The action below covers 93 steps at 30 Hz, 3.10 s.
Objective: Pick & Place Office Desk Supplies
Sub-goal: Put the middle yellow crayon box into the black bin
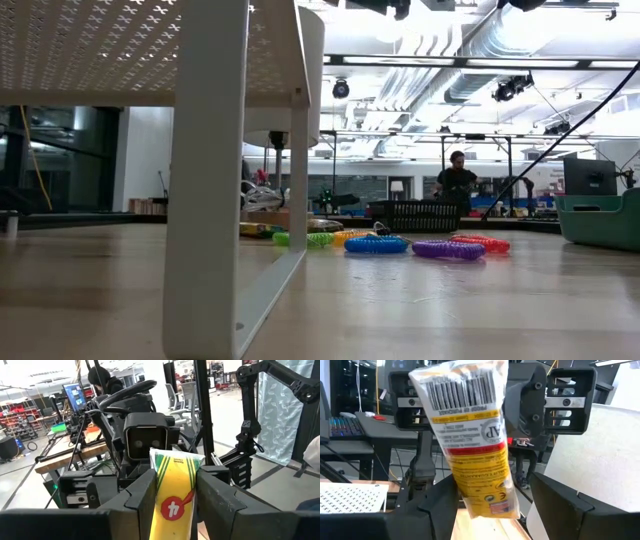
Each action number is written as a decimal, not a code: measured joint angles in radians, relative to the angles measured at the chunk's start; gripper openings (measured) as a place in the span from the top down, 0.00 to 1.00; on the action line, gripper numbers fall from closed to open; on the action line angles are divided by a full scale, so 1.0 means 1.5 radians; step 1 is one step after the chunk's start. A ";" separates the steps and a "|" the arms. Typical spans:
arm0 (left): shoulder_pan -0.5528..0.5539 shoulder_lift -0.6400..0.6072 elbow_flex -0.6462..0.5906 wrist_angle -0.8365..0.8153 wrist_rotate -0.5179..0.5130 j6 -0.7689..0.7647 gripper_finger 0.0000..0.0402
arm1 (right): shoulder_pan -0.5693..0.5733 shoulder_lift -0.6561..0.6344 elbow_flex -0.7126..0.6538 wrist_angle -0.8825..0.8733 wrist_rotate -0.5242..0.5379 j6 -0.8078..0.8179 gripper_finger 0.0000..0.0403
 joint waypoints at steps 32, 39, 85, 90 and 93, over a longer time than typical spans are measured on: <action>0.000 0.000 0.000 -0.001 0.002 0.000 0.68 | 0.000 0.000 0.000 -0.001 -0.001 0.001 0.66; 0.000 0.000 0.000 -0.002 0.017 -0.003 0.62 | 0.001 0.000 0.000 -0.001 -0.002 0.001 0.66; 0.068 0.000 0.000 -0.002 0.074 -0.057 0.50 | -0.207 0.000 0.001 -0.374 0.049 0.214 0.66; 0.068 0.000 0.000 -0.002 0.073 -0.057 0.50 | -0.276 0.000 0.001 -0.442 -0.011 0.215 0.66; 0.068 0.000 0.000 -0.002 0.073 -0.057 0.50 | -0.314 0.000 0.001 -0.478 -0.054 0.215 0.66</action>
